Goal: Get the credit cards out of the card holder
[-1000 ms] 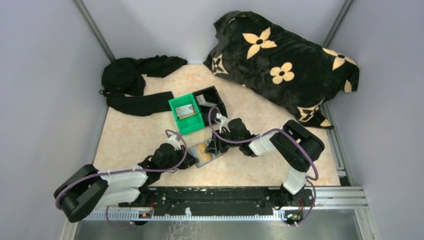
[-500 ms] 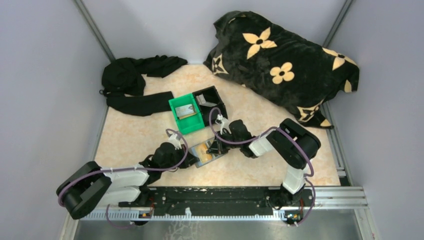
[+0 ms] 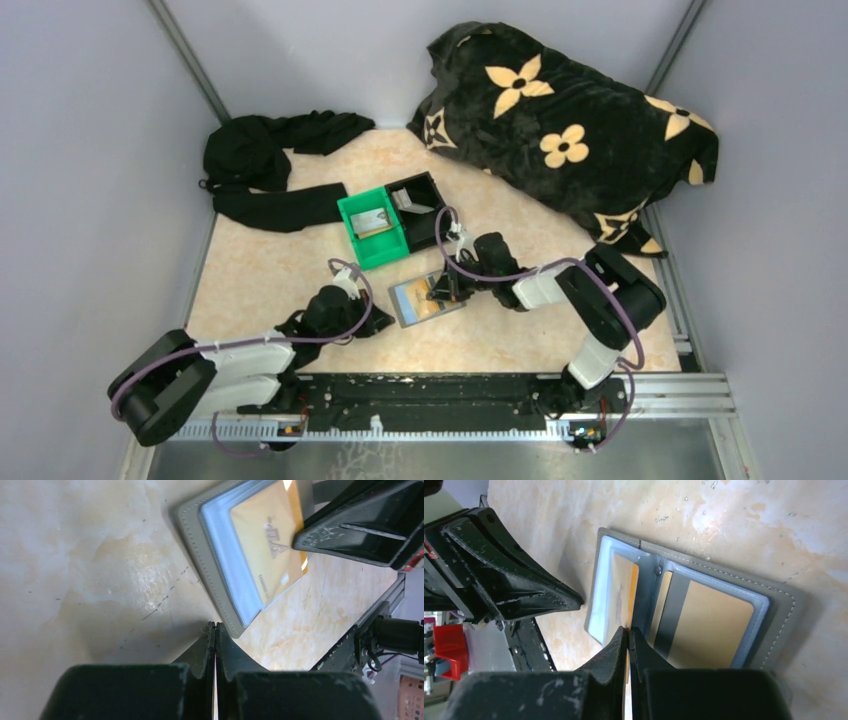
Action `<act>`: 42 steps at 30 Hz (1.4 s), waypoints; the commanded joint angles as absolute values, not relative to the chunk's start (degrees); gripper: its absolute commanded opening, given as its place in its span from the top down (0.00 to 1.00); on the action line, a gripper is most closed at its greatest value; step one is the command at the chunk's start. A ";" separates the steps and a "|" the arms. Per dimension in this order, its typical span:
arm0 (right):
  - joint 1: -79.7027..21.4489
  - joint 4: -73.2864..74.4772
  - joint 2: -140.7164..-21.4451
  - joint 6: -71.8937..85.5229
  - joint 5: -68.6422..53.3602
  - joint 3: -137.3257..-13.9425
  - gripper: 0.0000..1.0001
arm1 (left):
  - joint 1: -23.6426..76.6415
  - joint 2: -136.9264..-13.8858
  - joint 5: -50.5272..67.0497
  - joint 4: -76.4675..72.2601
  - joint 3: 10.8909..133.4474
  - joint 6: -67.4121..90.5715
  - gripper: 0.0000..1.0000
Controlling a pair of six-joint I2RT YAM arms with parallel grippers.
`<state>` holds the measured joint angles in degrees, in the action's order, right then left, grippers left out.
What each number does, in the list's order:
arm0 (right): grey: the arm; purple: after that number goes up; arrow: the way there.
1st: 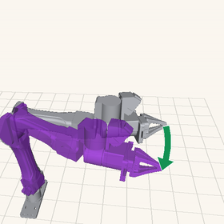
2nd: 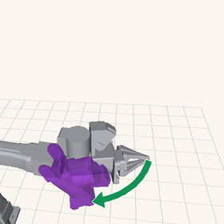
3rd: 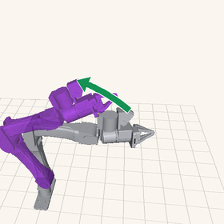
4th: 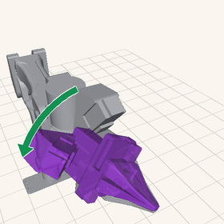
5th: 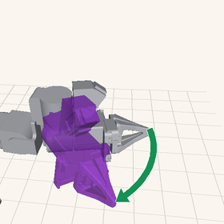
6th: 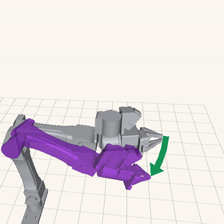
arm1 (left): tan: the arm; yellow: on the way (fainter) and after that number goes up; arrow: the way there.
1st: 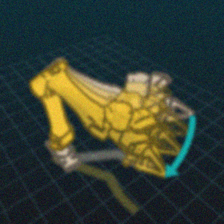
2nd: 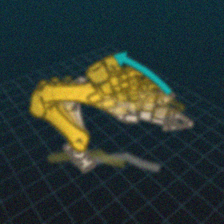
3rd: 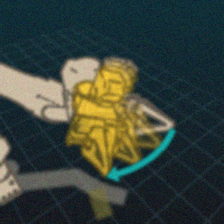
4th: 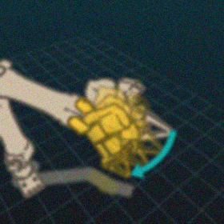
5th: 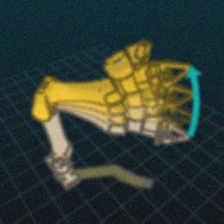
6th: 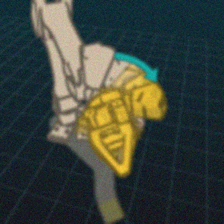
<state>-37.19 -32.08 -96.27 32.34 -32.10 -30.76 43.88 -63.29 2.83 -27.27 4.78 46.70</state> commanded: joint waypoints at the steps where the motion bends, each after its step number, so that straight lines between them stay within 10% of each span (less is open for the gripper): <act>1: -36.23 -29.14 -91.00 28.68 -30.42 -33.10 1.00 | 43.34 -62.31 0.16 -20.28 4.37 45.48 1.00; 31: -35.86 -27.77 -96.74 26.82 -28.03 -36.37 0.84 | 39.82 -64.60 1.74 -18.25 8.50 41.84 0.94; 42: -35.80 -28.17 -95.11 26.58 -27.60 -35.55 1.00 | 39.42 -64.26 2.44 -18.39 8.60 41.25 0.95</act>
<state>-36.29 -25.12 -96.92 27.03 -27.49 -35.86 39.97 -63.72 1.98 -20.88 8.56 42.92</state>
